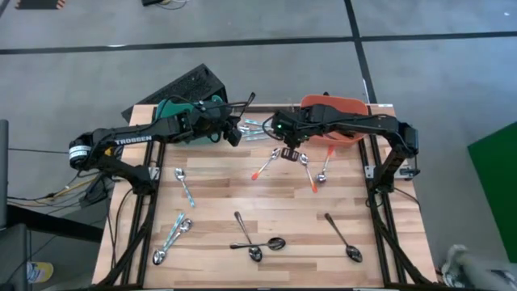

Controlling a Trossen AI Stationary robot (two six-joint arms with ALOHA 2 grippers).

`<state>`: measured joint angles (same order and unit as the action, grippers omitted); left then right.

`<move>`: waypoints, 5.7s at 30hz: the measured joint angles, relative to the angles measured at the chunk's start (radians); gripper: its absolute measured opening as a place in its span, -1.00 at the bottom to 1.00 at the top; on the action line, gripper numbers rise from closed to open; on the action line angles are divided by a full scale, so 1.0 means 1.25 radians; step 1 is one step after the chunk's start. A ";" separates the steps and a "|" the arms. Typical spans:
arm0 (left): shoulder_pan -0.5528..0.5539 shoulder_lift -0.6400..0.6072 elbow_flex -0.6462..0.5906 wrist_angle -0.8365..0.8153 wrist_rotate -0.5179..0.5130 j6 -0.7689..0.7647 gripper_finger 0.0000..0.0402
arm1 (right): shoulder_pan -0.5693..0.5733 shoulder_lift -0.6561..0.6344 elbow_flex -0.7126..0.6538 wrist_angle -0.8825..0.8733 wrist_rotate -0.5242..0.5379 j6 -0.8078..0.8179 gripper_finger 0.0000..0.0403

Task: Sort silverware by color (type)
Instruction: Put the black spoon into the orange bin

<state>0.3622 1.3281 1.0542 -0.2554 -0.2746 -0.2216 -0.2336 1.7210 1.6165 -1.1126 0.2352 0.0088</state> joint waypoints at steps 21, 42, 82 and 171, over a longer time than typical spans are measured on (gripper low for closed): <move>0.000 0.000 0.000 -0.001 0.037 0.009 -1.00 | 0.005 0.002 0.000 0.018 0.020 0.016 -0.69; -0.001 0.000 0.000 -0.001 0.077 0.036 -1.00 | -0.022 0.002 -0.001 0.022 -0.110 0.072 -0.69; 0.000 0.000 0.000 0.040 0.077 0.026 -1.00 | 0.004 -0.066 -0.001 0.372 -0.108 0.276 -0.69; -0.034 0.000 0.000 0.131 0.088 0.087 -1.00 | -0.012 -0.078 -0.001 0.523 -0.104 0.547 -0.69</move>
<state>0.3191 1.3277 1.0542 -0.0911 -0.1641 -0.1130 -0.2485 1.6241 1.6157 -0.4587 0.1058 0.6928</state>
